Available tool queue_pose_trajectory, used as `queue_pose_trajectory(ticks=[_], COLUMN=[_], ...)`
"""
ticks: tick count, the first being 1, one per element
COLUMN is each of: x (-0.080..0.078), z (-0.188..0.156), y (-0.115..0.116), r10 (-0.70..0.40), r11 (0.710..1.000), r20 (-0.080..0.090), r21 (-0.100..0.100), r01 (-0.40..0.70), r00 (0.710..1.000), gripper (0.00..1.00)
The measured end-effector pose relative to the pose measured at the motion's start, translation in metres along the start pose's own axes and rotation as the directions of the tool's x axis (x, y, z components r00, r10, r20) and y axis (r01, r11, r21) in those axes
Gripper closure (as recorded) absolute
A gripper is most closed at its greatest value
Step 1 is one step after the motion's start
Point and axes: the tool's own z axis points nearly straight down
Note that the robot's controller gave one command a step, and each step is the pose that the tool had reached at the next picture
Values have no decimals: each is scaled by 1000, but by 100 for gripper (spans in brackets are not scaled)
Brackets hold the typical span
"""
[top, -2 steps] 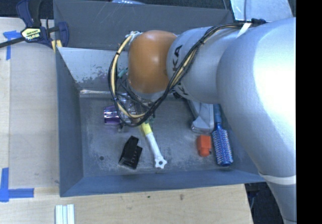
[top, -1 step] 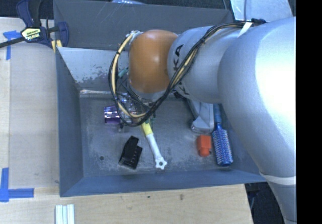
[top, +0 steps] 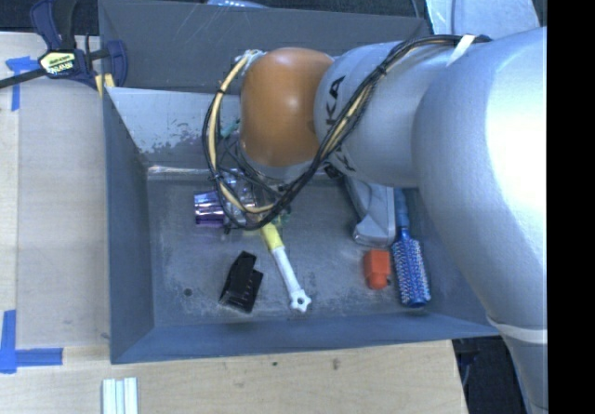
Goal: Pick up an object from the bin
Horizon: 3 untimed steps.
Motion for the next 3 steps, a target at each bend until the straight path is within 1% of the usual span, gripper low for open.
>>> queue_pose_trajectory(ticks=[1,3], x=[-2,-2], z=[-16,-37], y=[0,0], r10=[1,1], r11=[1000,1000], r20=[7,7], r21=[-1,-2], r01=[-1,-1], r00=[1000,1000], gripper=[100,100])
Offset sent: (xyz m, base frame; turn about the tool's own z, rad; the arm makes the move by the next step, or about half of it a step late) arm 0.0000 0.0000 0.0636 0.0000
